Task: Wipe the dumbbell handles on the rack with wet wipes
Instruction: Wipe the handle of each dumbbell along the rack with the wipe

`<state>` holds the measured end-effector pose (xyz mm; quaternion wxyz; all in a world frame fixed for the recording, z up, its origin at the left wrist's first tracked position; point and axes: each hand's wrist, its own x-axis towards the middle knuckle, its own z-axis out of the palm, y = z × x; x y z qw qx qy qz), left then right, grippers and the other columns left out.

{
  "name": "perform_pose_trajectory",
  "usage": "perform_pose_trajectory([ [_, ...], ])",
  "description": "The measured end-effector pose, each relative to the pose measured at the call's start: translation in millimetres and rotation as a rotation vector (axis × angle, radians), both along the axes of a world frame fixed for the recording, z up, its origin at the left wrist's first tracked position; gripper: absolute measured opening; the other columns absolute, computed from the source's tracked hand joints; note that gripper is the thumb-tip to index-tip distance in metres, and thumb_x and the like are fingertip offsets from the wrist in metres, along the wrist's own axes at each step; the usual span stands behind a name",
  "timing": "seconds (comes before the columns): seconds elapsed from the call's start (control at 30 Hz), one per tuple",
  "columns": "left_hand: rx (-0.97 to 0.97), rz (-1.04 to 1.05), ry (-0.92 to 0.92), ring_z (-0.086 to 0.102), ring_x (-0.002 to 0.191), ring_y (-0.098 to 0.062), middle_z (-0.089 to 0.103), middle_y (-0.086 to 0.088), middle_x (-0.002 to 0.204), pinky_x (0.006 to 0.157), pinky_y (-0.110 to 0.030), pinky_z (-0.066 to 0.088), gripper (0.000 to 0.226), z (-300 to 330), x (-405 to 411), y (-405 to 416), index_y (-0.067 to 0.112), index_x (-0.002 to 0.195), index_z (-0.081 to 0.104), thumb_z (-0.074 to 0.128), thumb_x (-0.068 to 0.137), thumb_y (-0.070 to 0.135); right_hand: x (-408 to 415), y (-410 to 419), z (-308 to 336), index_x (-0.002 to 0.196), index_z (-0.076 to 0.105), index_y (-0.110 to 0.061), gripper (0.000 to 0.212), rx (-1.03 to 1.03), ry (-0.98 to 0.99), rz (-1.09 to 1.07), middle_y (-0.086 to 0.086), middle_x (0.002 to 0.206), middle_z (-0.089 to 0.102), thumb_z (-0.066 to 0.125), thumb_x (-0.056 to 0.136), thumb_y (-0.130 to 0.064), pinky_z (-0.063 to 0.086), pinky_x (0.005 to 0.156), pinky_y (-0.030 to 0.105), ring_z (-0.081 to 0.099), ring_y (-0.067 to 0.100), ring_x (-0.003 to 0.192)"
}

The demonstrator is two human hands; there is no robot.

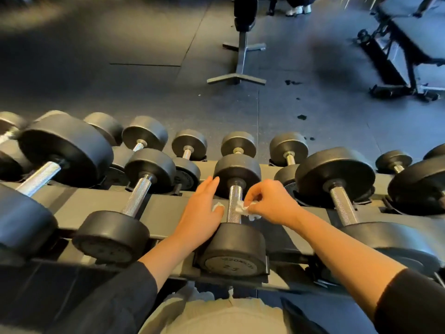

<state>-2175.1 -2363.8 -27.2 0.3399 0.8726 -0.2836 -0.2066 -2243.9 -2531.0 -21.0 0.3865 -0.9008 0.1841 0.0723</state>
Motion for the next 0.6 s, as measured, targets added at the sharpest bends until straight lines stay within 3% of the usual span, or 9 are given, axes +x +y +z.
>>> perform_pose_trajectory([
  [0.1,-0.015,0.072,-0.076,0.015,0.144,-0.010,0.017,0.005,0.158,0.106,-0.017,0.012,0.061,7.0,-11.8,-4.9,0.023,0.150,0.024,0.050,0.096,0.012,12.9,-5.5,-5.6,0.082,0.071,-0.010,0.011,-0.146,-0.025,-0.211,0.006,0.079,0.066,0.061,0.085,-0.009,0.047,0.065,0.023,0.057,0.014,0.072],
  [0.2,-0.032,0.116,-0.116,0.021,0.141,-0.010,0.022,0.004,0.156,0.103,-0.014,0.013,0.057,11.8,-21.2,-13.3,0.020,0.148,0.028,0.049,0.096,0.011,23.2,-6.9,-5.7,0.066,0.059,-0.011,0.022,-0.109,0.048,-0.247,0.003,0.061,0.052,0.053,0.086,-0.007,0.041,0.059,0.027,0.051,0.018,0.064],
  [0.3,-0.059,0.186,-0.103,0.027,0.139,-0.010,0.029,0.004,0.153,0.104,-0.016,0.018,0.054,10.9,-27.5,-16.8,0.021,0.146,0.033,0.050,0.096,0.011,20.0,1.5,-20.9,0.080,0.065,-0.014,0.019,0.241,0.024,-0.441,0.004,0.074,0.058,0.053,0.090,-0.005,0.051,0.063,0.029,0.058,0.020,0.073],
  [0.43,-0.077,0.253,-0.071,0.033,0.135,-0.007,0.037,0.006,0.148,0.102,-0.017,0.022,0.050,8.6,-30.0,-14.8,0.021,0.143,0.039,0.051,0.095,0.012,-2.0,19.5,-42.5,0.104,0.070,-0.014,0.030,0.678,-0.135,-0.662,0.001,0.100,0.066,0.063,0.082,0.006,0.055,0.084,0.033,0.062,0.018,0.095],
  [0.53,-0.081,0.261,-0.079,0.036,0.132,-0.005,0.041,0.008,0.144,0.102,-0.017,0.024,0.048,8.7,-30.2,-15.5,0.022,0.140,0.043,0.052,0.094,0.011,-14.9,22.1,-45.1,0.095,0.071,-0.017,0.032,0.844,-0.193,-0.661,-0.003,0.093,0.066,0.064,0.079,0.009,0.053,0.069,0.019,0.063,0.013,0.091],
  [0.6,-0.065,0.257,-0.089,0.036,0.128,-0.001,0.042,0.008,0.143,0.102,-0.017,0.025,0.047,9.2,-30.6,-16.0,0.022,0.140,0.044,0.052,0.095,0.012,-22.3,23.3,-47.0,0.087,0.070,-0.021,0.033,0.878,-0.194,-0.618,-0.003,0.092,0.067,0.066,0.077,0.009,0.052,0.065,0.018,0.063,0.013,0.091],
])
